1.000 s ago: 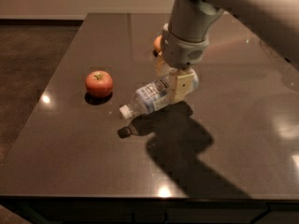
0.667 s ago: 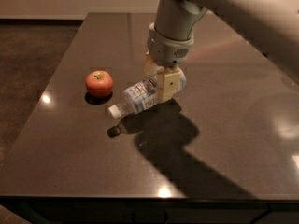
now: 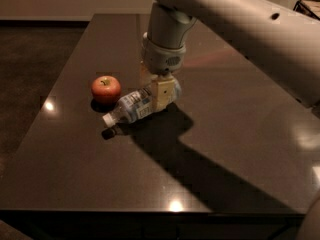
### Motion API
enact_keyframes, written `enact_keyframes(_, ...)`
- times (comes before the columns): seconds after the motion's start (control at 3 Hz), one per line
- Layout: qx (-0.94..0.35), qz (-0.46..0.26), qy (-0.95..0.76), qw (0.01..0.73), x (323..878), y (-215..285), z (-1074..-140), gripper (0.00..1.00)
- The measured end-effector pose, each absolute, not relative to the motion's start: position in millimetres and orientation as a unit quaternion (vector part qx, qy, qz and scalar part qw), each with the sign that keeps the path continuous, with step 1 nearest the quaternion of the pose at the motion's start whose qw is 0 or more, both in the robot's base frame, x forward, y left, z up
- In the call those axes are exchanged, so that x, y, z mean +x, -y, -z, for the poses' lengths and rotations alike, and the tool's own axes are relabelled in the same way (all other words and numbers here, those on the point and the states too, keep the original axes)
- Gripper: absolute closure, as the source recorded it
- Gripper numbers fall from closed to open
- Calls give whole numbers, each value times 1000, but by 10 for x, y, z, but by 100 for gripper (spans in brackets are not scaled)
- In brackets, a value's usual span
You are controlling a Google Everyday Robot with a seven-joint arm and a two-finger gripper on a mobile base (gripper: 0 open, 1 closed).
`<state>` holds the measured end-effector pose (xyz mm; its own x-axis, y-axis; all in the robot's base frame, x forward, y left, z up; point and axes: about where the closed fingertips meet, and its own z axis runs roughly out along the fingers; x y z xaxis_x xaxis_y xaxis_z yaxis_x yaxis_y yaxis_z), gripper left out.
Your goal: Move blue plastic bottle near apple
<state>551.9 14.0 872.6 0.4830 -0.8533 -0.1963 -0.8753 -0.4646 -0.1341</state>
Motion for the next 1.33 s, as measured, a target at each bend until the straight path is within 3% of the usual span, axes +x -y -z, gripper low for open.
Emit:
enact_keyframes(0.33,-851,-61,-510,108,5558,-289,-8636,83)
enact_keyframes(0.67,-845,-74,-516,117,5570,-397,-8635,51)
enact_keyframes(1.33,-846,-73,-515,120,5583,-419,-8618,4)
